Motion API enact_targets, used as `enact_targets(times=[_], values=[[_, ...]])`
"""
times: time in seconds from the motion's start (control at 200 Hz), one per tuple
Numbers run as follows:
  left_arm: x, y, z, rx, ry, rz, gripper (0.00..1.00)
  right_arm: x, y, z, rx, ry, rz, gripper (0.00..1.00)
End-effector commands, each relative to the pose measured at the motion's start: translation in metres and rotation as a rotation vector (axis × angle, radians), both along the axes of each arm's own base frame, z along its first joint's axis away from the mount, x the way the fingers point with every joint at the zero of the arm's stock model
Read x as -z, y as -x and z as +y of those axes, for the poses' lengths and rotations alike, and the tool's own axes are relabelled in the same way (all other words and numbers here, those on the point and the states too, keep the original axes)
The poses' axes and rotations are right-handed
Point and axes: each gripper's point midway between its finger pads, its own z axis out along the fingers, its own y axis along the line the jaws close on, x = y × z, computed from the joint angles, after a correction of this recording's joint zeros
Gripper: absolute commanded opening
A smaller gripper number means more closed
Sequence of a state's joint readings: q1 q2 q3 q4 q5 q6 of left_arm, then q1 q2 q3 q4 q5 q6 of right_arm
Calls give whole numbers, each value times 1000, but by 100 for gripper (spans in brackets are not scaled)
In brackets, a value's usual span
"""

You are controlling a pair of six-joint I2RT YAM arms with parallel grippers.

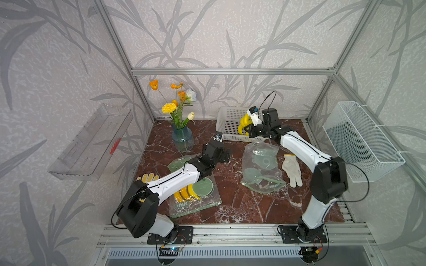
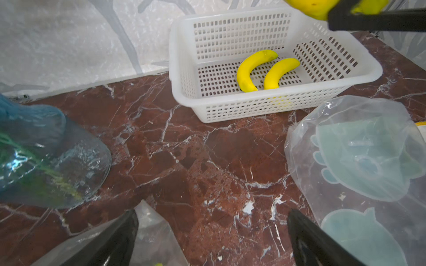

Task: Open the zip-top bag and take out the banana
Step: Place the banana in the basket.

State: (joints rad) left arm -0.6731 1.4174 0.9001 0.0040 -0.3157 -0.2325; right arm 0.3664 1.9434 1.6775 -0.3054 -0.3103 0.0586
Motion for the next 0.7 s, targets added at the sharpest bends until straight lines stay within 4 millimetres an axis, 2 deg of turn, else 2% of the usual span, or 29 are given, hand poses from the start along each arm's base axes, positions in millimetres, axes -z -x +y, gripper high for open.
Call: enact_targets(times=[0.0,0.135,0.225,0.345,0.455,0.555,0.63,0.695], values=[[-9,10,13,-42,40,-12,99,38,-26,-12,57,48,115,1],[-9,23,22,-38,15,6,99,66,-53,-17,94,28,176,4],[1,30,32,-53,-25,33,99,80,-61,-19,106,27,218,13],[17,37,46,-111,-56,85,99,85,-63,-19,103,34,245,33],[25,43,54,-159,-34,113,97,64,-57,-15,82,-3,203,55],[26,46,72,-251,-51,98,95,29,-42,-8,50,-55,116,60],[20,50,90,-327,-76,86,95,7,-19,7,-11,-116,78,62],[15,53,106,-397,-93,88,94,2,8,24,-78,-146,77,63]])
